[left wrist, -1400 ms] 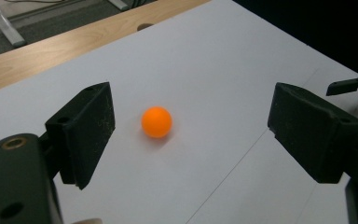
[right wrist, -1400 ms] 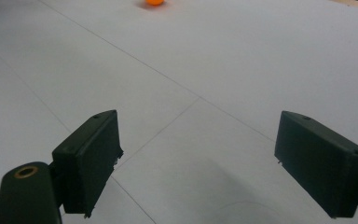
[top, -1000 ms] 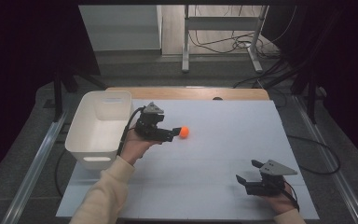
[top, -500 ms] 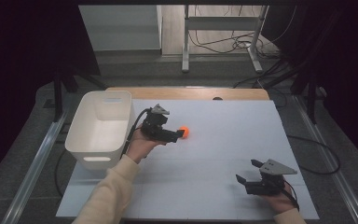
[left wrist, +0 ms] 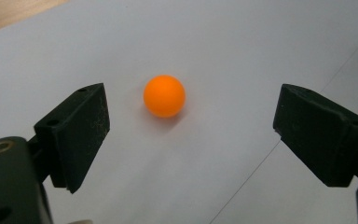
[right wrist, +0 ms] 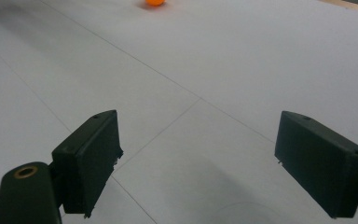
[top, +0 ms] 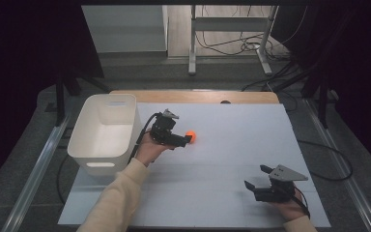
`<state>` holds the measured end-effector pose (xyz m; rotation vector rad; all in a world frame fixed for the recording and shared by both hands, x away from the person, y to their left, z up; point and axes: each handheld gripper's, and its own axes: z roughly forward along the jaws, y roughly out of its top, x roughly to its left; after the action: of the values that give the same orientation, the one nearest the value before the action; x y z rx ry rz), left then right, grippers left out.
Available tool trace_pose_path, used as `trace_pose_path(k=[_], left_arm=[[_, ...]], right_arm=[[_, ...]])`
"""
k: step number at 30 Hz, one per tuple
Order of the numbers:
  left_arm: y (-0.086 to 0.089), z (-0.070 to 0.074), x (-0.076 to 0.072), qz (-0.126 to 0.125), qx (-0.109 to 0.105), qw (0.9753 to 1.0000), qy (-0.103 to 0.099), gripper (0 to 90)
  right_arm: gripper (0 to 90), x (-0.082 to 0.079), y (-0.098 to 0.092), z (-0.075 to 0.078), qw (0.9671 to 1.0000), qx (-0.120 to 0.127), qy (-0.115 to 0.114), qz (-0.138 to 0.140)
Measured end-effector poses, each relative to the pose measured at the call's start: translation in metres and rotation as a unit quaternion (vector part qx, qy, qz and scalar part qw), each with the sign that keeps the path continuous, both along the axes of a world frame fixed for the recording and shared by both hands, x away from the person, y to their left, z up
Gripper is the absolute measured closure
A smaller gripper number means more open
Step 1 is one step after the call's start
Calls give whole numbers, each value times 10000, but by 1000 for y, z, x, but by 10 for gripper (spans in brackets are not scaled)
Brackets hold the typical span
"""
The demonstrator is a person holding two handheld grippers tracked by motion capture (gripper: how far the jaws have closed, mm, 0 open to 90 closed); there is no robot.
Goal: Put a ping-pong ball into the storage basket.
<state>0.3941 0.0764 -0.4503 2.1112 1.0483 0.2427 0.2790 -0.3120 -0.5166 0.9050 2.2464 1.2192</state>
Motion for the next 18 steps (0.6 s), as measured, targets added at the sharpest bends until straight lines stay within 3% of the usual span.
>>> trace_pose_path(k=[18], left_arm=[[-12, -18, 15, 43, 207, 9997, 98, 116]], right_arm=[[144, 0, 0, 0, 10000, 19, -3, 15]])
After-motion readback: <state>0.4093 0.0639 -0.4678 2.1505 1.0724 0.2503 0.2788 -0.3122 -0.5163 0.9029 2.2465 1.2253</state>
